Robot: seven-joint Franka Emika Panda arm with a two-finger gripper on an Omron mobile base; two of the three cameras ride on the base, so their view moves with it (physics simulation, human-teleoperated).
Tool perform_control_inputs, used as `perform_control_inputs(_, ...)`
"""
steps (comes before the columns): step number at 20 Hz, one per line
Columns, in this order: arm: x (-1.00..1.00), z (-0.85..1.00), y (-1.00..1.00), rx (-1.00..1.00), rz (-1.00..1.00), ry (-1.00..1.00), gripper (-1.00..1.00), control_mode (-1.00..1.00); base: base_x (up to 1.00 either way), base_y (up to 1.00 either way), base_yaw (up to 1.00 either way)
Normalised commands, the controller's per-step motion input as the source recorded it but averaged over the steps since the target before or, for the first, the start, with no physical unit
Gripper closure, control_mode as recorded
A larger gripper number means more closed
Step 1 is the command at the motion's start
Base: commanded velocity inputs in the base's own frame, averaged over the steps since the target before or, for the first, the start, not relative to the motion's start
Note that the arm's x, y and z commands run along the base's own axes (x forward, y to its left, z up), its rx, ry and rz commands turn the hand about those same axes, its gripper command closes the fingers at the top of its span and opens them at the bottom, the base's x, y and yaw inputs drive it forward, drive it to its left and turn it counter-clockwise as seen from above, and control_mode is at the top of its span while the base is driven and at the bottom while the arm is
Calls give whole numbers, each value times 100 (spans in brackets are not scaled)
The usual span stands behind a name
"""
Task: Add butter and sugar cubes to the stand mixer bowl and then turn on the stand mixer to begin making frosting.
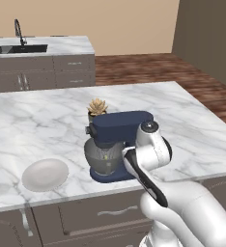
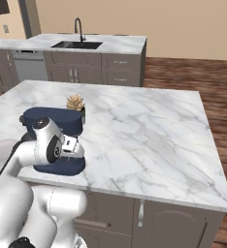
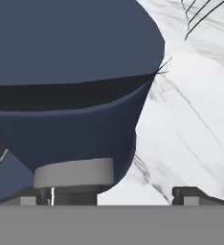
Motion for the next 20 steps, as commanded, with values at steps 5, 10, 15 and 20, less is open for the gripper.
perform_control_inputs(5,0,0,-59,0,-7,-7,-100,-100,0,0,0)
perform_control_inputs(10,0,0,-78,1,-5,-1,-100,-100,0,0,0)
perform_control_inputs(15,0,0,-89,4,0,0,-100,-100,0,0,0)
perform_control_inputs(20,0,0,-74,3,0,0,-100,-100,0,0,0)
